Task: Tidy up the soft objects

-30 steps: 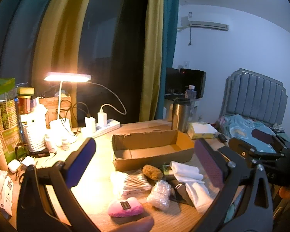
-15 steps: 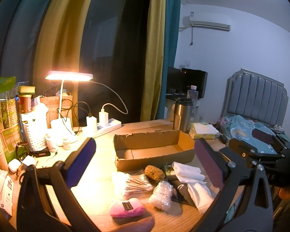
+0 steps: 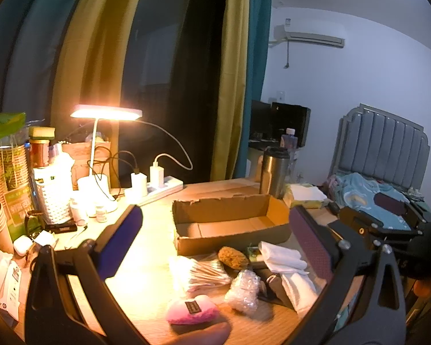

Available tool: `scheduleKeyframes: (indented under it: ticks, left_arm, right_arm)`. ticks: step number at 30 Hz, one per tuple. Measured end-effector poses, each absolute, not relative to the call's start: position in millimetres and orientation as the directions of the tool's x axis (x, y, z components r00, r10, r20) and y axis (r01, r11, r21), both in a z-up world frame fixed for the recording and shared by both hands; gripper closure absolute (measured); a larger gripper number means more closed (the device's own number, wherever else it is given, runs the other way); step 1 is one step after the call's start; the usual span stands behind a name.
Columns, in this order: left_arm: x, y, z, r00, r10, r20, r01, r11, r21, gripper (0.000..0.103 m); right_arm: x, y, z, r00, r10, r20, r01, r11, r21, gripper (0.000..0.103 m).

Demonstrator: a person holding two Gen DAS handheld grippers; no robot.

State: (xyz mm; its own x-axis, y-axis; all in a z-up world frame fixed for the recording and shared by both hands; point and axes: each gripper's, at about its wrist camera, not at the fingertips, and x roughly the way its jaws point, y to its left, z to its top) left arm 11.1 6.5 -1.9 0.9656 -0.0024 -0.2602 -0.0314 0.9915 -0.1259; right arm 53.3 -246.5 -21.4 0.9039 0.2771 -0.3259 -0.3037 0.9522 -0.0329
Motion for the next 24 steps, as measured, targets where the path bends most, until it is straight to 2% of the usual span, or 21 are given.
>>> scheduleKeyframes:
  ticks: [24]
  left_arm:
    - [4.9, 6.5, 1.8, 0.968, -0.008, -0.250, -0.025, 0.991, -0.130, 0.000]
  right_arm:
    - [49.0, -244.0, -19.1, 0.910, 0.268, -0.318, -0.296, 0.954, -0.044, 0.007]
